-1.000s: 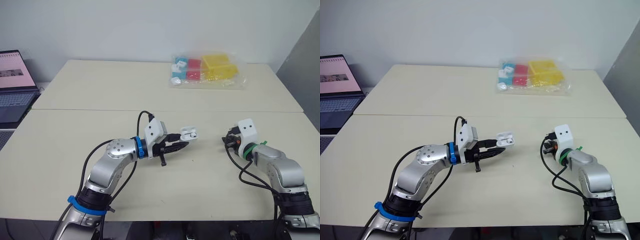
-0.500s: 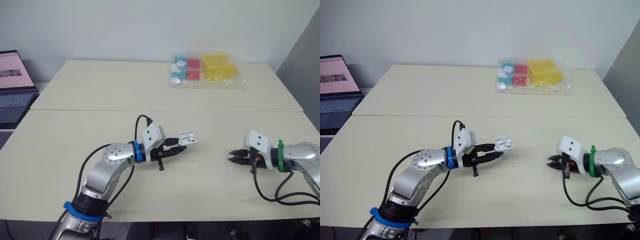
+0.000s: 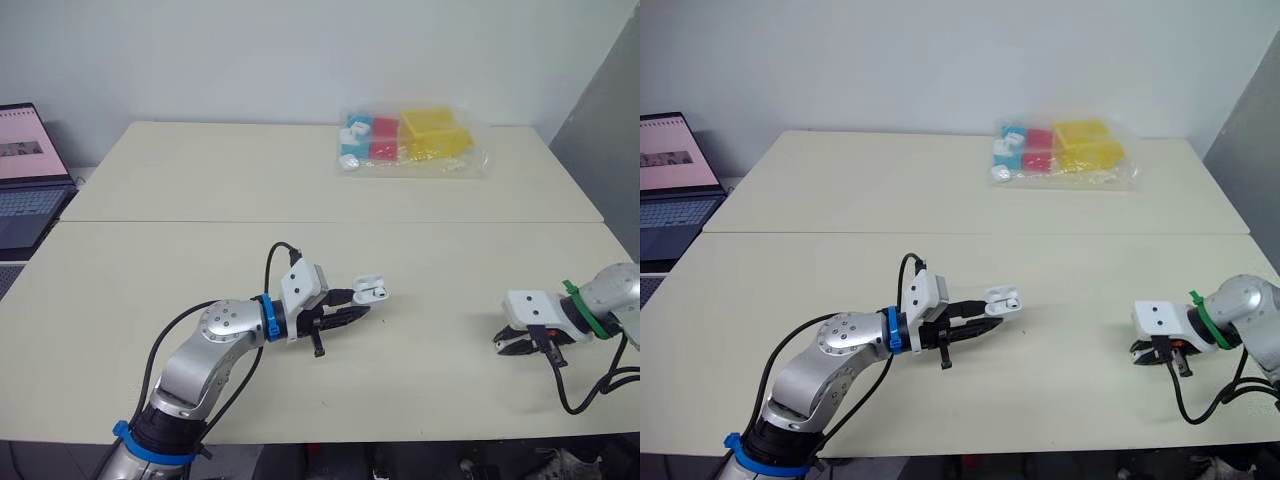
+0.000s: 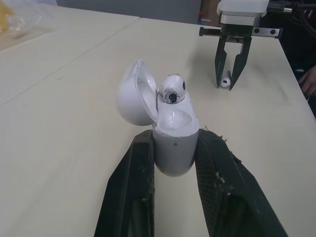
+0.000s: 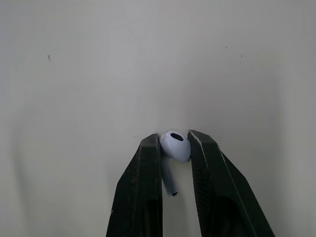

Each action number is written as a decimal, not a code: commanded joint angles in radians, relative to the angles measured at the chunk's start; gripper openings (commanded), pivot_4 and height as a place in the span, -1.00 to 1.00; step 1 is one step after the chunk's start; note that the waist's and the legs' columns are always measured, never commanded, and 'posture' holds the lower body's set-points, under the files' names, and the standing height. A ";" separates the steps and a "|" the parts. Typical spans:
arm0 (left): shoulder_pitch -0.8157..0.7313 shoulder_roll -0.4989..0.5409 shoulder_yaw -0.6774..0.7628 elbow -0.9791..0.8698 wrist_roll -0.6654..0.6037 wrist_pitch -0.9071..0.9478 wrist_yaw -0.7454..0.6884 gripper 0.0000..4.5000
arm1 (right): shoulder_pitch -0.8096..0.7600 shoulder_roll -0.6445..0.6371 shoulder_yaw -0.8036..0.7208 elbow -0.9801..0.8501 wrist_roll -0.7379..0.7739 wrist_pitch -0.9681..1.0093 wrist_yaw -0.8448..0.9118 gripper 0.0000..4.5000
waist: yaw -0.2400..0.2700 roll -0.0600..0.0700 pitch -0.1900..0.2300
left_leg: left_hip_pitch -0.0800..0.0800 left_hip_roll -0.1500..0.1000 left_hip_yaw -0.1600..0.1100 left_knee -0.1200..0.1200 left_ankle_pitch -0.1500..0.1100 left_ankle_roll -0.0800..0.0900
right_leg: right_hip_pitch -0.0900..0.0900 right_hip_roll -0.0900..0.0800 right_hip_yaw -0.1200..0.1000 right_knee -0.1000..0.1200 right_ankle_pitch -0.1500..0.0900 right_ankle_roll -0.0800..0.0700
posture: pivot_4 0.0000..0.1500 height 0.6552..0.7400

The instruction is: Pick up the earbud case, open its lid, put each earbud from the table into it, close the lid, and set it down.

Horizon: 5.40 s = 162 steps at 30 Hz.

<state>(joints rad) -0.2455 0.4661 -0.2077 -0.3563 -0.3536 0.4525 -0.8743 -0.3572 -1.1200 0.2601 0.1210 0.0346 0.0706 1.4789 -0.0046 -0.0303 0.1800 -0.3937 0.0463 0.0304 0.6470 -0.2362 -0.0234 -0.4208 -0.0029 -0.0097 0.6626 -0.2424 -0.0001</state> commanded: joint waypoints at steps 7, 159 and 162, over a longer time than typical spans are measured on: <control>-0.010 -0.001 0.005 -0.047 -0.021 -0.003 0.011 -0.65 | -0.012 0.024 -0.015 -0.024 -0.011 0.029 -0.009 -0.49 | -0.001 0.000 0.000 | 0.001 0.000 0.000 0.000 0.000 0.000 | 0.000 0.000 0.000 0.000 0.000 0.000 | 1.00 0.97; -0.189 -0.104 0.058 0.088 -0.072 0.002 0.043 -0.65 | 0.201 0.773 -0.196 -0.691 0.451 0.439 -0.974 -0.23 | 0.000 -0.002 0.000 | -0.002 0.000 -0.002 0.000 0.000 0.000 | -0.001 0.001 -0.001 0.000 0.000 0.000 | 1.00 0.97; -0.187 -0.100 0.056 0.087 -0.074 0.002 0.045 -0.65 | 0.192 0.758 -0.207 -0.711 0.449 0.442 -0.977 0.22 | 0.000 -0.002 0.000 | -0.003 0.000 -0.003 0.000 0.000 0.000 | -0.001 0.001 -0.001 0.000 0.000 0.000 | 1.00 0.97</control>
<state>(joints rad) -0.4210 0.3695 -0.1772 -0.2246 -0.4011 0.4736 -0.8182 -0.1657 -0.3503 0.0808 -0.5779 0.4931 0.5089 0.5207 -0.0042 -0.0321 0.1795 -0.3964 0.0465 0.0280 0.6472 -0.2361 -0.0235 -0.4215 -0.0023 -0.0106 0.6627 -0.2420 0.0002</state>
